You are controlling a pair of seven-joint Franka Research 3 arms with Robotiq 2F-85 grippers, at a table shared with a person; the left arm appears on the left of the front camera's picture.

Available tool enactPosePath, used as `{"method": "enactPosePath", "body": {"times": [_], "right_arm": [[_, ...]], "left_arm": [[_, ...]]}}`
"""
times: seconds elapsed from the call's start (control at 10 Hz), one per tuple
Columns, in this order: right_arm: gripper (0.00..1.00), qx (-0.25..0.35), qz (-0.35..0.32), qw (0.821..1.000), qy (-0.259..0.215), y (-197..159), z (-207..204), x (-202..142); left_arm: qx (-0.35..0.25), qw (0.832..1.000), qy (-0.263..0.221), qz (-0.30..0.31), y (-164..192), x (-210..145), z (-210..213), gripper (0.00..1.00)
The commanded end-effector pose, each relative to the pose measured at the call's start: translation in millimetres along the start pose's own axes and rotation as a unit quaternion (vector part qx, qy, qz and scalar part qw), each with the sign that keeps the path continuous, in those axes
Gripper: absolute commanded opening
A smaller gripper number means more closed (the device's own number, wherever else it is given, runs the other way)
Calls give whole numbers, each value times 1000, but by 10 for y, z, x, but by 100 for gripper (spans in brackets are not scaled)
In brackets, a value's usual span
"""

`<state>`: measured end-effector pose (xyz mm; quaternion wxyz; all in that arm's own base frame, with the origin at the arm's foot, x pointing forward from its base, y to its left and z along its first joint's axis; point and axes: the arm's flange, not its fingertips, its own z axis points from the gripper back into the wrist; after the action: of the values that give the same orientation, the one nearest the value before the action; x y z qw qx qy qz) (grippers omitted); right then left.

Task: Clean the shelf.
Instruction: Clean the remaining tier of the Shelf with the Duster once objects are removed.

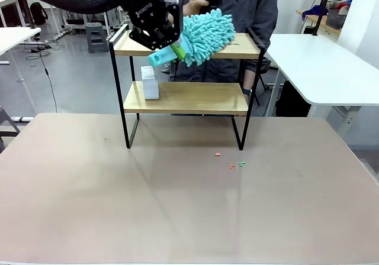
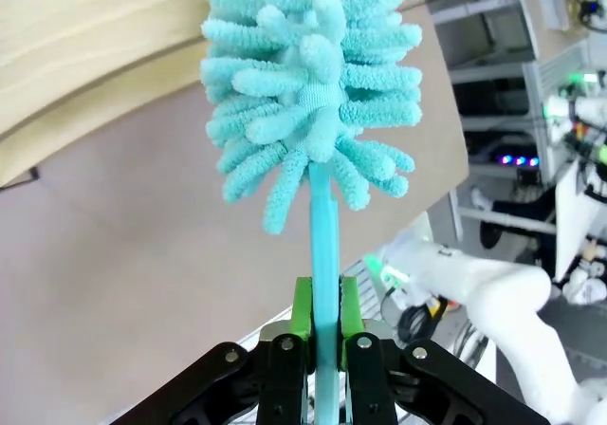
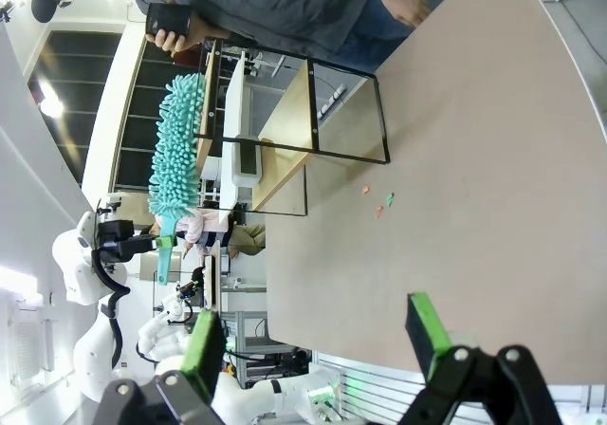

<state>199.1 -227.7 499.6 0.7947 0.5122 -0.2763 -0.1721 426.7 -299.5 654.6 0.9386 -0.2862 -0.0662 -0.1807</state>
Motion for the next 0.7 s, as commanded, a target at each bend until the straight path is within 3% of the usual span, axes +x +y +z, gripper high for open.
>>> {"method": "enactPosePath", "body": {"times": [0.0, 0.2, 0.3, 0.4, 0.6], "right_arm": [[100, 13, 12, 1000, -6, 14, -4, 21], [100, 13, 12, 1000, -6, 14, -4, 21], [100, 13, 12, 1000, -6, 14, -4, 21], [100, 13, 12, 1000, -6, 14, -4, 21], [100, 13, 12, 1000, -6, 14, -4, 21]], "left_arm": [[-4, 998, 42, -40, 6, 32, 111, 12], [1, 994, 88, -59, 69, -82, 243, 12], [-3, 982, 159, -105, 160, -314, 407, 12], [-28, 964, 215, -154, 244, -581, 588, 12], [-109, 943, 244, -198, 386, -993, 908, 12]]}}
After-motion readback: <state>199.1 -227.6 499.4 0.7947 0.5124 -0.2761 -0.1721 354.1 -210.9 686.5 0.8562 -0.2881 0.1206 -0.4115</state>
